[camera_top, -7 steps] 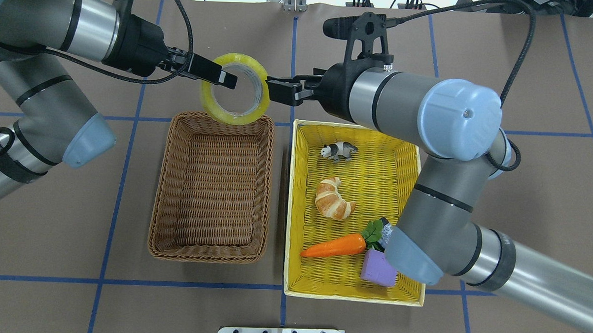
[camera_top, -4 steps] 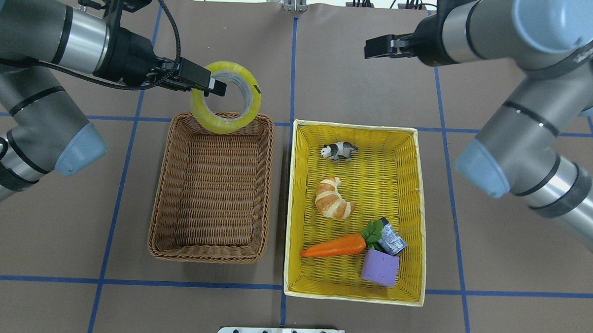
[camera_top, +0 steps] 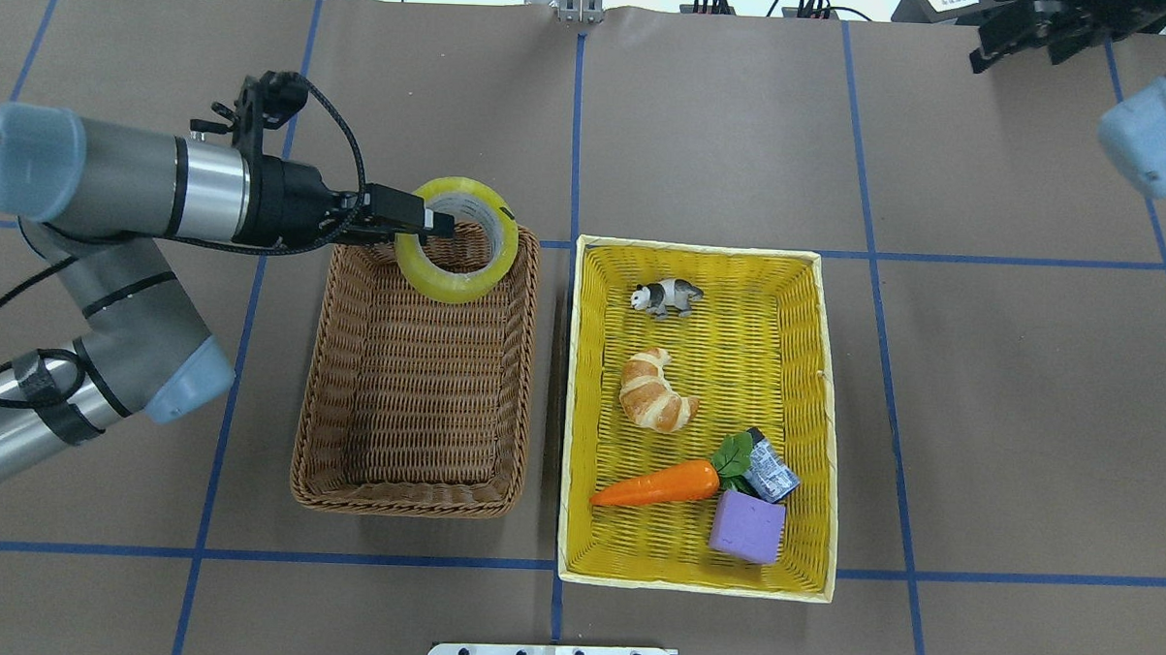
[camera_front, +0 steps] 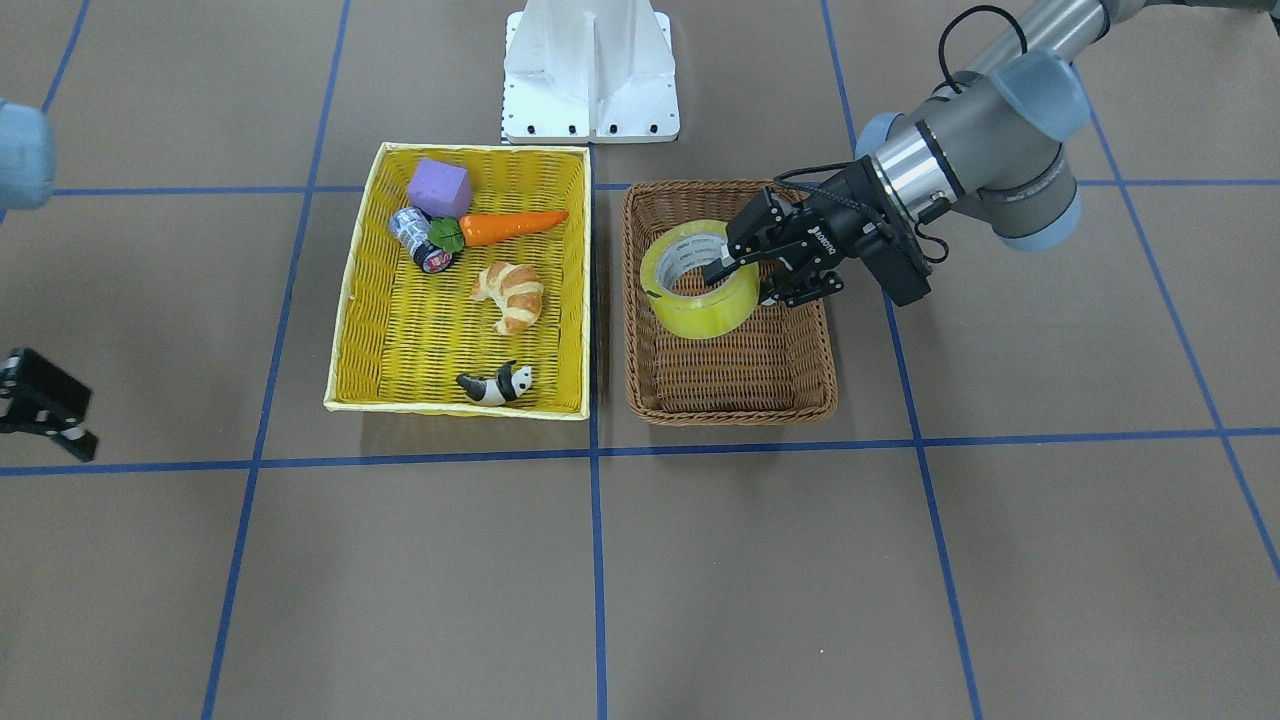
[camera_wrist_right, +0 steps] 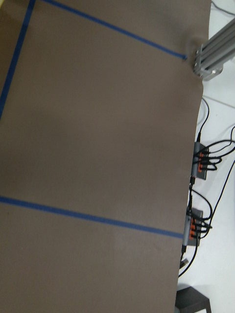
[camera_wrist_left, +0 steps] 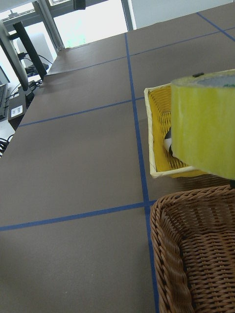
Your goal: Move tape to another basket
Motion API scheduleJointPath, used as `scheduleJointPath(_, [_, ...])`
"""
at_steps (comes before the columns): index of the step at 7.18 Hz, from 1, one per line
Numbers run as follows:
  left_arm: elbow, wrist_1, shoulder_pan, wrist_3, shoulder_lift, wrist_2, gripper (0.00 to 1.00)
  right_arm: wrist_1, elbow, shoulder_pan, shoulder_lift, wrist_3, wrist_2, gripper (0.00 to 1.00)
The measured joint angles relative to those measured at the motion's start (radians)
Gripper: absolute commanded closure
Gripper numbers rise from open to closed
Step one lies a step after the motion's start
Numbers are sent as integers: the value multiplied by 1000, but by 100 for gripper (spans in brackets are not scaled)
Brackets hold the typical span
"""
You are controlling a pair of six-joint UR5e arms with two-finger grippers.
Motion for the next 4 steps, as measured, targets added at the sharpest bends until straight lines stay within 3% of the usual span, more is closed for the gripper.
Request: scheduleJointPath(4, [119,-79,49,3,4,94,100,-131,-53,215,-124,-318,92,0])
